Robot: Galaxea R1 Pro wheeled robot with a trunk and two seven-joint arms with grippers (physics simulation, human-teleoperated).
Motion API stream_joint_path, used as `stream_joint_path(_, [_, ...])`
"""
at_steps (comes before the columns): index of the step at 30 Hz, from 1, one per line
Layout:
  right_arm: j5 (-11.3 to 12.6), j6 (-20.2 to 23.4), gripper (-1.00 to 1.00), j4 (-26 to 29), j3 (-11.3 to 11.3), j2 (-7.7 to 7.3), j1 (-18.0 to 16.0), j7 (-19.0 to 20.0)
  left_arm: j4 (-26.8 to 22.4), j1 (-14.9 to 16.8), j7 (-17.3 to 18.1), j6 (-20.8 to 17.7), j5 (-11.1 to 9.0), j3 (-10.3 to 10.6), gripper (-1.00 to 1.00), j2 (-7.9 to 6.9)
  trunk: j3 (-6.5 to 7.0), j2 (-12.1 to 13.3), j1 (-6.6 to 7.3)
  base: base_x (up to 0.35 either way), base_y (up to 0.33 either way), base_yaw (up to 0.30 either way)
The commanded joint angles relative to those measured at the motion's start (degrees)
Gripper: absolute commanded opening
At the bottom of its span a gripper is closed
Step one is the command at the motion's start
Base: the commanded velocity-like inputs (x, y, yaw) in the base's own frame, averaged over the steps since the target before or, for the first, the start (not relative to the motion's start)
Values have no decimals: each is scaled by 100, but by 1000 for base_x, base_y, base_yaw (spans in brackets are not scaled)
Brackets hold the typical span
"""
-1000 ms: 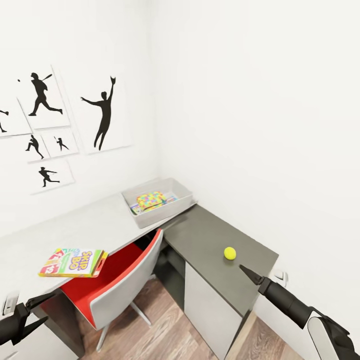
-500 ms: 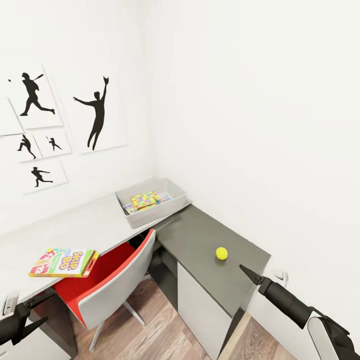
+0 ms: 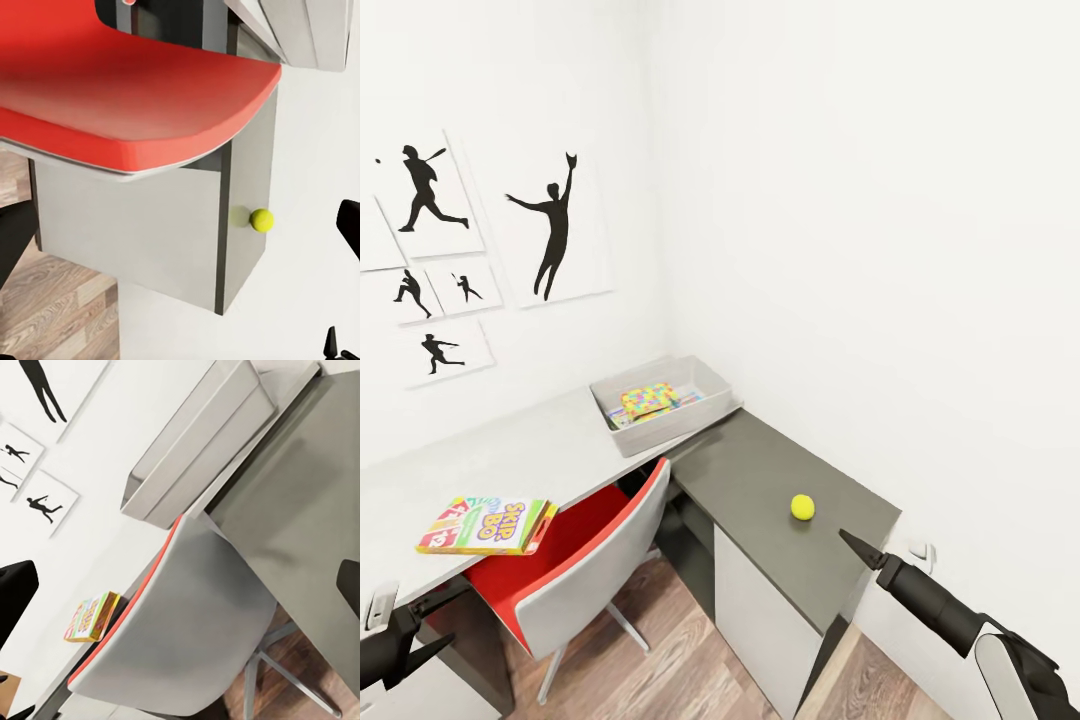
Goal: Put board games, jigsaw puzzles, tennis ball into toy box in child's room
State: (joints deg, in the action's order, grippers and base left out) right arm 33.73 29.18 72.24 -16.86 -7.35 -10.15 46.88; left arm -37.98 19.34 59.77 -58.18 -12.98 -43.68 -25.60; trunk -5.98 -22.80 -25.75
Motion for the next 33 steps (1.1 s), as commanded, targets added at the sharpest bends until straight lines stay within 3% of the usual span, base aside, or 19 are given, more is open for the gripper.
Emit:
stream_joint_path(1, [37,44,100,0,-2,-1,-5,5,2,9,21,-19,16,-11,100,1,-12,-12,-3,0,-1,0])
stream_joint_path(15, [37,37,100,0,48,-1,-5,5,-4,136,-7,330,9,-15,100,109,-12,-12,-3,0,0,0])
stream_joint_path(33, [37,43,100,0,68,-3,-5,5,-7,209,-9,420,18,-17,100,205,-12,-12,-3,0,0,0])
